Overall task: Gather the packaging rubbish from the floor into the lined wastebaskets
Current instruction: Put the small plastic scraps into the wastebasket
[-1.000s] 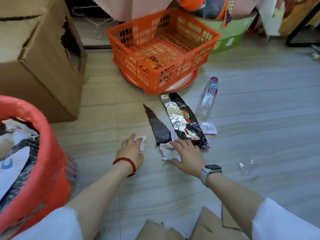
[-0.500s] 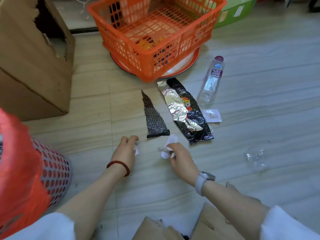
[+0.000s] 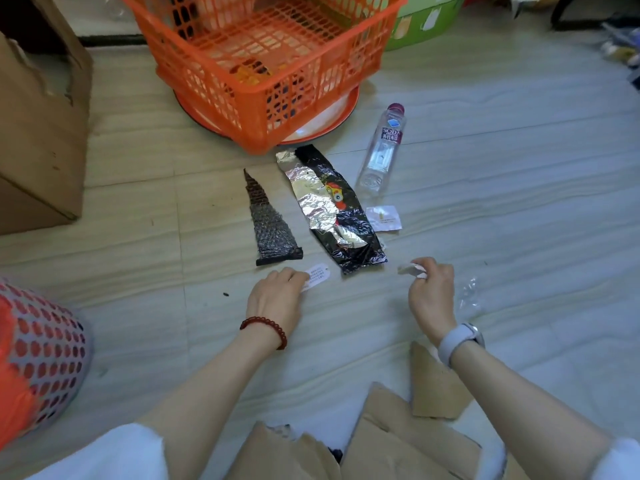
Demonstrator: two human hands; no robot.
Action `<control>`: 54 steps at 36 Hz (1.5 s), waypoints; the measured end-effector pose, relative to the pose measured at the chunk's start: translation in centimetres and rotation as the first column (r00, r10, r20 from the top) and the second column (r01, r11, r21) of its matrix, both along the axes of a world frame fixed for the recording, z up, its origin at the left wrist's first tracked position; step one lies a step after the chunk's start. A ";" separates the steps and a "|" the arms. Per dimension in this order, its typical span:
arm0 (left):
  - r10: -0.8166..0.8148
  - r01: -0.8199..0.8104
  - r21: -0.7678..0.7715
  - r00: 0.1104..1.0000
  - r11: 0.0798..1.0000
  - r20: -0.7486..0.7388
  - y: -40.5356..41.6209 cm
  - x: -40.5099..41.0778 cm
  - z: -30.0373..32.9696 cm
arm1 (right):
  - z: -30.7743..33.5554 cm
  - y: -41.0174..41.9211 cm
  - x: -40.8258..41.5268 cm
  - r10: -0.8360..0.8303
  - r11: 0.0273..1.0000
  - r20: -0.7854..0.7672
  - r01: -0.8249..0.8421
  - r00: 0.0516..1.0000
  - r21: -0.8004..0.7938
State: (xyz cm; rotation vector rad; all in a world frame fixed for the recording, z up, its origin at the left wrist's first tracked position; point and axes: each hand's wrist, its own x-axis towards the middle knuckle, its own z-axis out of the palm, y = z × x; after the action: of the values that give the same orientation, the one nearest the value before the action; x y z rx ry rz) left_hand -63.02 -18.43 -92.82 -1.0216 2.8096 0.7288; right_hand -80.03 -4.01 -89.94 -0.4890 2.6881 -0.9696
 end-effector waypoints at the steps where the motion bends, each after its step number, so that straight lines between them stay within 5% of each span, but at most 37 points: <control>1: 0.006 -0.006 -0.012 1.000 1.000 0.027 0.4 -0.6 -0.3 | 0.1 0.8 -0.9 -0.042 0.999 -0.018 0.042 0.999 0.013; 5: -0.007 0.014 -0.041 0.986 0.999 0.169 0.9 -2.0 -1.4 | 0.3 3.7 -3.9 -0.143 0.981 0.010 0.140 0.990 0.133; 9: 0.043 -0.043 -0.008 0.987 0.999 0.158 0.6 -2.8 -1.6 | -1.4 6.0 -5.1 -0.050 0.887 0.105 -0.004 0.993 0.463; 15: 0.035 -0.046 0.044 0.976 0.998 0.217 -0.1 -3.4 -1.1 | -3.1 6.0 -4.8 -0.036 0.871 0.138 -0.037 0.990 0.489; 22: 0.037 -0.063 0.132 0.981 0.989 0.191 0.7 -2.3 -0.1 | -2.4 5.9 -3.6 0.237 0.710 0.105 -0.246 0.966 0.660; 27: 0.081 -0.074 0.198 0.996 0.977 -0.025 0.7 -0.3 2.0 | -0.6 2.6 0.2 0.358 0.826 0.044 -0.338 0.933 0.452; 31: 0.107 -0.085 0.080 0.932 0.993 -0.346 -1.8 0.9 6.7 | 4.1 -2.2 3.0 0.400 0.916 0.031 -0.400 0.916 0.010; 37: 0.177 -0.265 -0.079 0.812 0.961 -0.557 -7.8 4.7 15.8 | 11.4 -10.3 8.2 0.468 0.797 0.088 -0.377 0.879 -0.471; 47: 0.363 -0.585 -0.413 0.787 0.698 -0.499 -13.0 22.4 23.3 | 20.4 -20.6 22.6 0.778 0.414 0.025 -0.483 0.628 -0.771; 51: 0.530 -0.665 -0.405 0.746 0.628 -0.403 -13.4 28.2 23.1 | 21.6 -22.6 28.6 0.876 0.309 0.029 -0.515 0.481 -0.800; 54: 0.602 -0.667 -0.299 0.745 0.682 -0.289 -13.4 30.9 22.7 | 21.1 -24.0 31.8 0.916 0.298 -0.005 -0.688 0.401 -0.662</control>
State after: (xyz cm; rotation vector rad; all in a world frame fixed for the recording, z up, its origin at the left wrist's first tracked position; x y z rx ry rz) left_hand -32.08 -31.87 -70.10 -2.1837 2.7622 0.2764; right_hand -48.28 -28.00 -68.84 -1.4612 1.3015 -1.2791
